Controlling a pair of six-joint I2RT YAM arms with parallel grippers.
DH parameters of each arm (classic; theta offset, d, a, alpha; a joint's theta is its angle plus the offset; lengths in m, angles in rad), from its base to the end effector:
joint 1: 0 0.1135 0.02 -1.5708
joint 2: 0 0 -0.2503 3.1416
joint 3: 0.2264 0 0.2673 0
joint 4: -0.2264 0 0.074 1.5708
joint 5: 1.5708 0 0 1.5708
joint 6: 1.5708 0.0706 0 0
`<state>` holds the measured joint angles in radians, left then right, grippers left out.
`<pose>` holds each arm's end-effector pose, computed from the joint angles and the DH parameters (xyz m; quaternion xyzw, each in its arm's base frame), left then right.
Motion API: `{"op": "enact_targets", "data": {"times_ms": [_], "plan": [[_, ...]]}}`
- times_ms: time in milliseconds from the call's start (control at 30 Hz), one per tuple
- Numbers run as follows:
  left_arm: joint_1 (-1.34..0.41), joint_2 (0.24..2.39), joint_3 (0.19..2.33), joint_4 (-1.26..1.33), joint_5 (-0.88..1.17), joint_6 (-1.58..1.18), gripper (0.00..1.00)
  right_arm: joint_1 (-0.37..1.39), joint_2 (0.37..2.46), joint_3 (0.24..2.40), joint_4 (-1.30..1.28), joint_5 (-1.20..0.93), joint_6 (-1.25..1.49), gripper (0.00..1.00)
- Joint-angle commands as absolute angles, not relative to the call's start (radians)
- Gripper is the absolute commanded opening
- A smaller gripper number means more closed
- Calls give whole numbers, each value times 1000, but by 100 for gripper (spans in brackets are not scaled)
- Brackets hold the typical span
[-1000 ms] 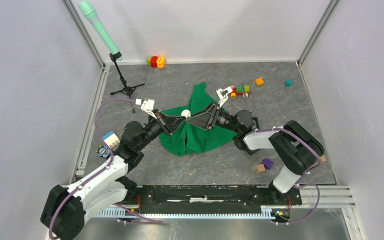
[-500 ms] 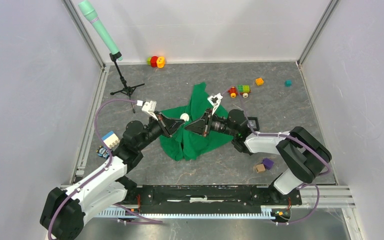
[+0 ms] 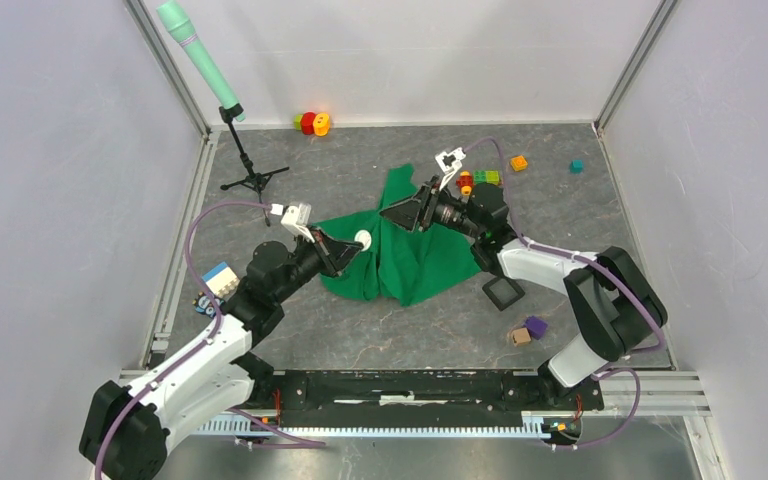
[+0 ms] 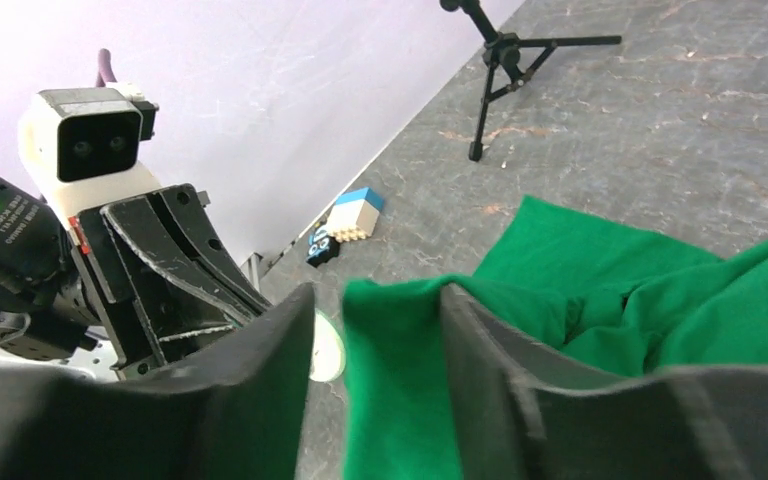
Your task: Remove the brooch from the garment
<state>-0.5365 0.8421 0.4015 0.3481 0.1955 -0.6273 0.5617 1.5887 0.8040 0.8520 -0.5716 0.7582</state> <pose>0.2140 -0.1432 0.2302 0.0323 0.7377 -0.4287 0.5205 0.3049 0.2370 0.2311 -0.1407 0.6723 0.5818 0.4357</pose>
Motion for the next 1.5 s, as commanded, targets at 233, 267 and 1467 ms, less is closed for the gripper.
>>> {"op": "enact_targets", "data": {"times_ms": [233, 267, 1467], "plan": [[-533, 790, 444, 355, 177, -737, 2, 563, 1452, 666, 888, -574, 749, 73], [-531, 790, 435, 382, 185, -760, 2, 563, 1449, 648, 933, -588, 779, 73], [-526, 869, 372, 791, 419, -966, 2, 641, 1559, 647, 1425, -656, 1110, 37]]}}
